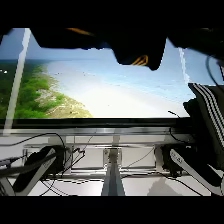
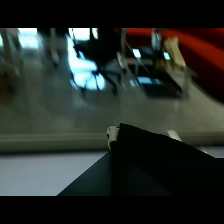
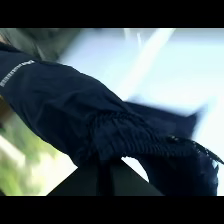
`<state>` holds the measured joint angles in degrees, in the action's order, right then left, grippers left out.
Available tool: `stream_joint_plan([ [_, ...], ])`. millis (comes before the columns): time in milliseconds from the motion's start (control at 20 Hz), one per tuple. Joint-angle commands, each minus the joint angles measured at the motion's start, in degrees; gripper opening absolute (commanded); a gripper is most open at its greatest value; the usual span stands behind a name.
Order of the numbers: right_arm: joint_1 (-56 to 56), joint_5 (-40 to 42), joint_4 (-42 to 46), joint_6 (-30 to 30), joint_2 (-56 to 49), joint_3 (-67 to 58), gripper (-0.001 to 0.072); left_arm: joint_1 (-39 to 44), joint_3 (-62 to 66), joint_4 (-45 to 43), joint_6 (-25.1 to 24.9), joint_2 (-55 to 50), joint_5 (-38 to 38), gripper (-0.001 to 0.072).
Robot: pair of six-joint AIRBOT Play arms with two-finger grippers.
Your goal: Fold the clothes and pants, and hang the long-sleeved shirts on hangers.
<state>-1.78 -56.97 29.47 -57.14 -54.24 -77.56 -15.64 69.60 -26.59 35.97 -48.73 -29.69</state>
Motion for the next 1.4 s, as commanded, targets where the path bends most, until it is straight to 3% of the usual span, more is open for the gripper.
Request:
stream_joint_plan([
  [0,0.0,-1.4,-5.1,-1.1,7.5,-6.7,0.0033,-0.2,0.8,-4.2,-0.9,14.6,11.6,0.0011],
  [250,0.0,-10.1,-6.8,-11.6,13.9,-6.7,0.0032,-0.2,-0.2,-12.4,-0.8,24.8,11.2,0.0009],
  [450,0.0,-19.1,-5.6,-18.7,13.4,-4.1,0.0032,-0.2,-5.5,-12.5,1.5,24.1,-2.4,0.0008],
  [600,0.0,-13.3,1.5,-21.4,13.1,4.8,0.0032,0.0,-11.2,-12.3,1.6,15.9,-6.1,0.0008],
  [750,0.0,0.2,7.5,-21.8,10.3,16.5,0.0032,4.0,-11.9,-10.3,6.7,2.3,-6.1,0.0008],
  [950,0.0,14.5,7.8,-21.9,-2.2,23.7,0.0032,15.8,-11.8,-10.3,6.6,-14.0,3.1,0.0008],
  [1100,-0.2,17.6,8.3,-21.8,-12.7,21.2,0.0031,19.0,-11.8,-10.3,6.7,-18.3,7.3,0.0008],
  [1250,-0.9,15.8,12.3,-21.7,-18.6,17.6,0.0031,18.7,-11.8,-11.3,7.5,-16.7,0.9,0.0008],
  [1350,-1.6,13.7,17.2,-21.7,-19.8,15.6,0.0031,18.8,-11.8,-14.3,12.3,-14.5,-7.6,0.0008],
])
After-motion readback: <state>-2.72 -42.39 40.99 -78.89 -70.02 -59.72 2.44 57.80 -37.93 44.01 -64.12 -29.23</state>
